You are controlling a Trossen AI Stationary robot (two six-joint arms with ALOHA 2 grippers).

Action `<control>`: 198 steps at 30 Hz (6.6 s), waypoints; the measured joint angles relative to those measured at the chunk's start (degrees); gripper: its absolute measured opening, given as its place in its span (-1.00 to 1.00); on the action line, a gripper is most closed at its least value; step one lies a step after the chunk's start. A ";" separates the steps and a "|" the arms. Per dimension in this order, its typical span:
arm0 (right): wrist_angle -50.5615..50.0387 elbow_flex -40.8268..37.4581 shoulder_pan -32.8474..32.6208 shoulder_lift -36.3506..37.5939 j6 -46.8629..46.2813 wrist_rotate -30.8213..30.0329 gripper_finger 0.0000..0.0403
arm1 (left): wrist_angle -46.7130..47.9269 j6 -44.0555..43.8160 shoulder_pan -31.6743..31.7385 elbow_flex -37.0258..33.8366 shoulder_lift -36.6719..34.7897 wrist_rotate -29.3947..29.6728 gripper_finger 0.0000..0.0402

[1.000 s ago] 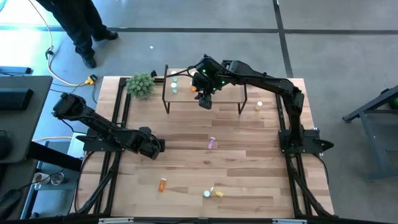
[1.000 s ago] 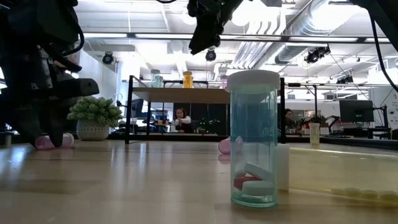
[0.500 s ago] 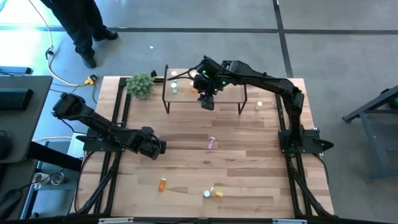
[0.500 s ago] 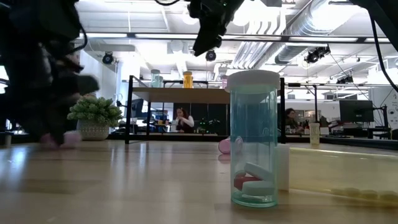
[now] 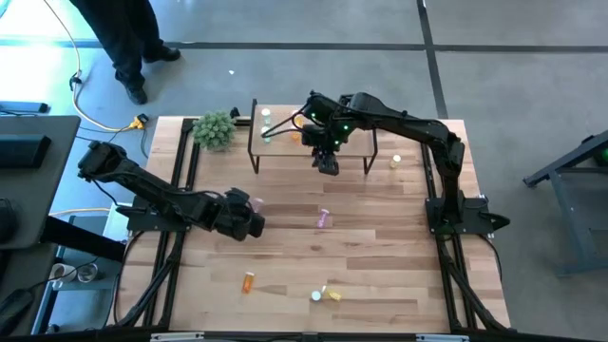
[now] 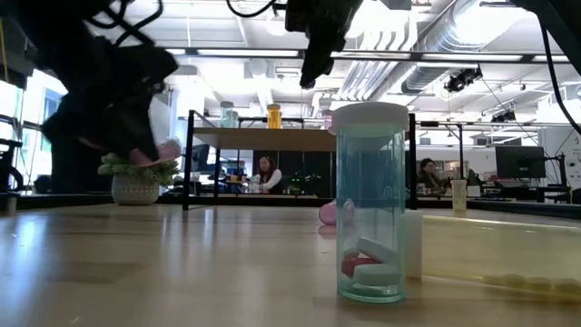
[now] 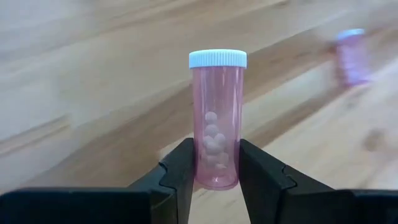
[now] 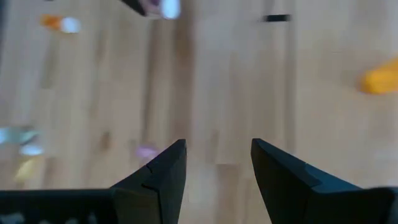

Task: Pick and place medicine bottles onto shelf by color
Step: Put the left purple pill bottle on the shelf aligned with the purple pill bottle

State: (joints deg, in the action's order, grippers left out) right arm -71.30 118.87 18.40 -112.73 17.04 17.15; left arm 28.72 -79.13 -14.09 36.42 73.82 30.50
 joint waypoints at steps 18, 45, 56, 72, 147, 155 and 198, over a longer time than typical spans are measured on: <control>-15.09 -2.14 -9.17 0.66 7.50 7.80 -0.15 | -30.56 30.19 4.75 0.26 -0.02 -8.03 -0.50; 50.52 -59.81 -13.49 42.81 -6.70 -4.22 -0.15 | -44.21 48.85 8.58 0.27 -0.07 -8.87 -0.50; 62.82 -66.53 -13.47 43.80 -9.57 -8.56 -0.15 | -48.78 59.79 12.93 0.29 -0.09 -8.86 -0.50; 74.18 -66.53 -13.18 43.19 -15.61 -12.55 0.09 | -52.98 77.51 16.37 0.29 -0.09 -8.90 -0.50; 102.13 -66.45 -14.78 26.05 -19.80 -12.37 -0.45 | -55.77 84.93 16.39 0.29 -0.09 -10.38 -0.50; 102.11 -66.45 -14.78 26.05 -19.80 -12.29 -0.46 | -55.77 85.78 16.39 0.29 -0.09 -10.38 -0.49; 83.97 -66.49 -2.87 37.49 -19.60 -18.74 -0.47 | -51.90 86.20 19.53 0.33 -0.04 -2.80 -0.05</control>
State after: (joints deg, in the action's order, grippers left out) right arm 12.67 52.38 15.53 -75.24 -2.57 -1.58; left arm -23.18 7.07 5.44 36.75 73.78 27.70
